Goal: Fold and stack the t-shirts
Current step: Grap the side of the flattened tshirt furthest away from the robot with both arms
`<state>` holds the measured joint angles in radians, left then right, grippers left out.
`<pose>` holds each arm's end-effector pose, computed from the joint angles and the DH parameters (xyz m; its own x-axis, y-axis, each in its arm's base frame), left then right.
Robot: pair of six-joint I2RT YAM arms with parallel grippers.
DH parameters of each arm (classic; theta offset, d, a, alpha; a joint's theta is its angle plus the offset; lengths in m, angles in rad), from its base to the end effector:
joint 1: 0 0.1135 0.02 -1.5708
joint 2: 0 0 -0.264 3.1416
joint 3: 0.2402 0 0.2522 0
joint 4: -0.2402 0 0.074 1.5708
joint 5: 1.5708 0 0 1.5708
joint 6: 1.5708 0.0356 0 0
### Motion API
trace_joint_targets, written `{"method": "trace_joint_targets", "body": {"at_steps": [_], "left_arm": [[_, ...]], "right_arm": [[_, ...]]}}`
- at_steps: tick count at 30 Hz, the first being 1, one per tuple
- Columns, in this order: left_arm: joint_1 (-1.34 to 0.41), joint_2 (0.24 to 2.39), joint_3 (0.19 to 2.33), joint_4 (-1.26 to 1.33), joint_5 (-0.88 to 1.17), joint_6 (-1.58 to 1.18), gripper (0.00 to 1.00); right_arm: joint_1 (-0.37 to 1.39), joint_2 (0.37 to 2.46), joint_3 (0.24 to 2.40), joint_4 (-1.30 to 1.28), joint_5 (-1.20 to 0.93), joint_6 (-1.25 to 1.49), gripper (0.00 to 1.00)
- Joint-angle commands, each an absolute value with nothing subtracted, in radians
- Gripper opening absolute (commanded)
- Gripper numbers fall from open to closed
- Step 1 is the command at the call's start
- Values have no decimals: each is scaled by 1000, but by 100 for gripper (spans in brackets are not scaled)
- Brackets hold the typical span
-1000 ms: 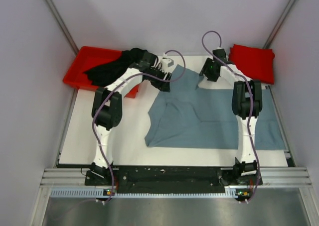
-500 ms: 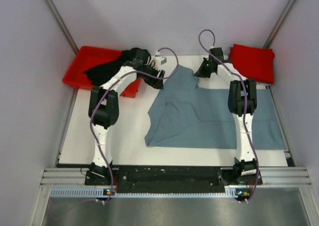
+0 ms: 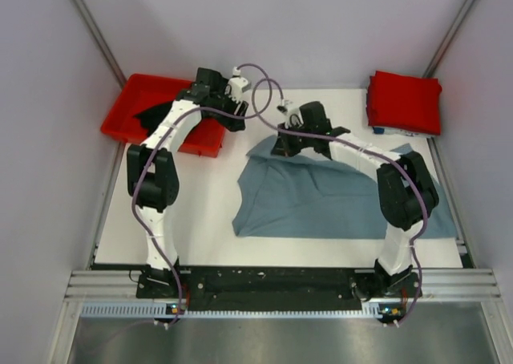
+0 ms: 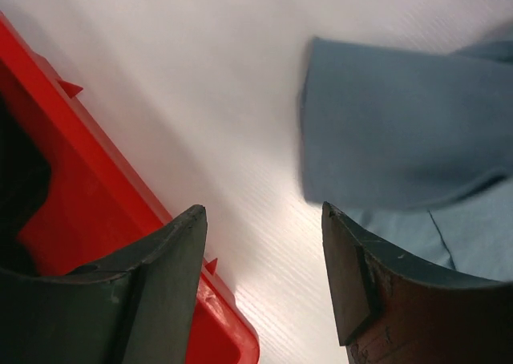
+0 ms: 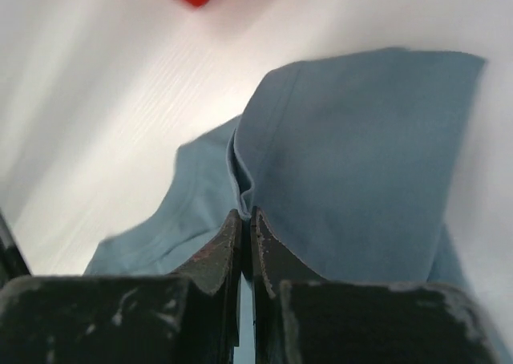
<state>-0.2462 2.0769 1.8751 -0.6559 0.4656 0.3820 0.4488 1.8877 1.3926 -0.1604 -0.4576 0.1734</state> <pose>0.4512 -0.1299 0.2741 -0.4933 0.4674 -0.7336 0.7398 0.6690 -0.0712 0.3809 0.2009 0.2362 -0.6626 -0.1473 -0.7344 -0.5995 0.6921 0.4020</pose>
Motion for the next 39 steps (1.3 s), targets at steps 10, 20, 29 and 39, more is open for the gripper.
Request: {"method": "trace_joint_targets", "body": {"at_steps": [10,20,29,39], "left_arm": [[-275,1947,1619,-868,670,947,64],[-364,2002,1540,-632,472,1155,71],[-390,2109,1629,-661,443,1227,73],[-390,2168,1744,-805,540,1238,71]], "right_arm": [[494,1775,1065,129,-614,207,0],[417,1832,997,334,-696,392,0],[367,1901,1011,446,-704,546,0],[345,1951,1066,436,-684,587,0]]}}
